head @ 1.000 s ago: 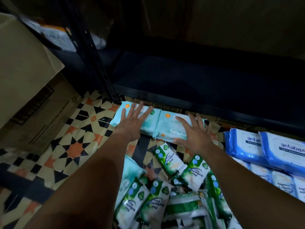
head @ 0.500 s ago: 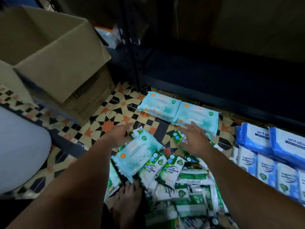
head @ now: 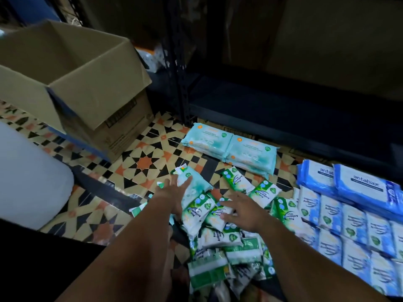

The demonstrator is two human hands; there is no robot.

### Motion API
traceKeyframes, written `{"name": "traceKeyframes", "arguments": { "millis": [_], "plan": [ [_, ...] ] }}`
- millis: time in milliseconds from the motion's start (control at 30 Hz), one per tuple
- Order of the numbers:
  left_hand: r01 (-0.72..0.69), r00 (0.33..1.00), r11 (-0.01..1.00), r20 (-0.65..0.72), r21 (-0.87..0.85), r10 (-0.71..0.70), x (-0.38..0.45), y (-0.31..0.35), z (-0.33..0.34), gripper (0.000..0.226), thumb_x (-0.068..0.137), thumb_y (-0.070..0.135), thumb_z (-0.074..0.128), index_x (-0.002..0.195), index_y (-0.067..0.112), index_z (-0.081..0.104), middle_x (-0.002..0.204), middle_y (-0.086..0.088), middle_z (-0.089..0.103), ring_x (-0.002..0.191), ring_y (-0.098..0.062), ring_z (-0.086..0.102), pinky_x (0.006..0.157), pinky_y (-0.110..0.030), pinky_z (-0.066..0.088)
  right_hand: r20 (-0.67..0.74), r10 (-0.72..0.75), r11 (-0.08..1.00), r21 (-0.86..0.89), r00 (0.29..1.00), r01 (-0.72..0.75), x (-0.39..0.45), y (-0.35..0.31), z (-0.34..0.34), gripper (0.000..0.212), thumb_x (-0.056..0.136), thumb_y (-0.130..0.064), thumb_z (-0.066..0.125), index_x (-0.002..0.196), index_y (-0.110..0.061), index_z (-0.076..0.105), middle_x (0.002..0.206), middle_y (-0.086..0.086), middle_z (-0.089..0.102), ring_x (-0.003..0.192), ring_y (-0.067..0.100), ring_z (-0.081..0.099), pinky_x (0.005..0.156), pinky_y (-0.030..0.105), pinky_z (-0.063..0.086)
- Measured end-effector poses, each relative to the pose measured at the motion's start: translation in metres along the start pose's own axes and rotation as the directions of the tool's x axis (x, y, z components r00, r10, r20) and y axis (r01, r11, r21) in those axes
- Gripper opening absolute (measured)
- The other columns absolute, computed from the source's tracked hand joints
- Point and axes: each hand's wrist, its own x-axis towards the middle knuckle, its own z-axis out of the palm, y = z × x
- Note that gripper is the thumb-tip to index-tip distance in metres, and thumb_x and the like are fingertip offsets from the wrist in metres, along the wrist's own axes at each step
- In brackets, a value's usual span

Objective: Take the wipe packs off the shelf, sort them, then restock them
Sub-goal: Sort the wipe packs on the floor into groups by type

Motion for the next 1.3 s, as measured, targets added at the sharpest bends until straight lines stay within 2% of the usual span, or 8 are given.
{"name": "traceKeyframes", "arguments": {
  "millis": [167,267,367,500,733,900,1067,1300],
  "plan": [
    [0.07,0.992,0.97,-0.089,-0.234,-0.093,-0.012,0.008,0.003,0.142,0.066,0.013,0.086,0.152,0.049,-0.021,0.166,-0.016,-0.012,0.151,-0.045,-0.003,0.115,-0.07,0.018,-0.082,0.091,0.993,0.089,0.992,-0.084,-0.01,-0.002,0.015,0.056,0.097,-0.063,0.048,0.148,-0.043,0.044,0.165,-0.001,0.024,0.153,0.032,0.012,0.121,0.051,0.019],
    [0.095,0.967,0.869,-0.161,-0.486,-0.196,-0.013,0.003,0.012,0.142,0.058,0.0,0.076,0.152,0.054,-0.014,0.165,-0.01,-0.001,0.15,-0.042,0.002,0.112,-0.07,0.023,-0.095,0.106,0.979,0.183,0.99,-0.087,-0.022,0.005,0.014,0.054,0.1,-0.052,0.054,0.151,-0.036,0.044,0.164,0.003,0.026,0.153,0.029,0.016,0.122,0.045,0.018],
    [0.106,0.949,0.784,-0.173,-0.611,-0.263,-0.013,-0.008,0.019,0.142,0.054,0.0,0.074,0.151,0.057,-0.013,0.166,-0.012,-0.001,0.151,-0.042,0.001,0.11,-0.071,0.027,-0.172,0.117,0.958,0.278,0.978,-0.066,-0.03,0.016,0.008,0.048,0.099,-0.039,0.061,0.145,-0.026,0.054,0.152,0.006,0.044,0.142,0.025,0.038,0.113,0.037,0.032],
    [0.148,0.942,0.824,-0.174,-0.548,-0.286,-0.015,-0.019,0.018,0.141,0.057,0.005,0.077,0.153,0.053,-0.013,0.163,-0.009,0.003,0.148,-0.039,0.009,0.111,-0.066,0.026,-0.268,0.196,0.946,0.306,0.943,-0.109,-0.031,0.033,0.003,0.035,0.094,-0.023,0.069,0.128,-0.017,0.069,0.125,0.005,0.069,0.11,0.02,0.064,0.094,0.029,0.048],
    [0.154,0.974,0.857,-0.072,-0.492,-0.216,-0.002,-0.021,0.016,0.133,0.066,0.022,0.084,0.155,0.05,-0.011,0.165,-0.014,-0.012,0.15,-0.043,-0.008,0.113,-0.069,0.016,-0.283,0.258,0.916,0.376,0.924,-0.141,-0.036,0.052,0.007,0.015,0.091,-0.023,0.074,0.104,-0.018,0.079,0.109,0.0,0.073,0.104,0.018,0.064,0.094,0.033,0.05],
    [0.135,0.948,0.848,-0.181,-0.512,-0.261,0.012,-0.015,0.014,0.101,0.07,0.063,0.081,0.148,0.037,0.022,0.152,-0.019,0.028,0.142,-0.045,0.025,0.114,-0.058,0.025,-0.289,0.218,0.925,0.365,0.932,-0.103,-0.034,0.055,0.007,0.011,0.089,-0.024,0.077,0.098,-0.019,0.081,0.101,-0.002,0.071,0.093,0.016,0.065,0.088,0.037,0.053],
    [0.095,0.905,0.853,-0.312,-0.513,-0.288,0.015,-0.013,0.01,0.121,0.051,0.051,0.091,0.148,0.032,0.022,0.128,-0.015,0.051,0.117,-0.039,0.051,0.099,-0.048,0.045,-0.304,0.244,0.914,0.39,0.921,-0.113,-0.035,0.052,0.009,0.011,0.088,-0.027,0.077,0.098,-0.023,0.082,0.095,-0.008,0.071,0.091,0.013,0.065,0.09,0.039,0.054],
    [-0.11,0.881,0.964,-0.473,-0.241,-0.018,0.04,0.01,-0.034,0.134,0.047,0.049,0.091,0.157,0.025,0.019,0.149,-0.007,0.04,0.134,-0.03,0.039,0.112,-0.053,0.032,-0.397,0.292,0.945,0.26,0.87,-0.199,-0.029,0.055,0.006,0.009,0.085,-0.04,0.076,0.092,-0.035,0.077,0.089,-0.014,0.068,0.106,0.019,0.044,0.085,0.032,0.031]
  ]
}}
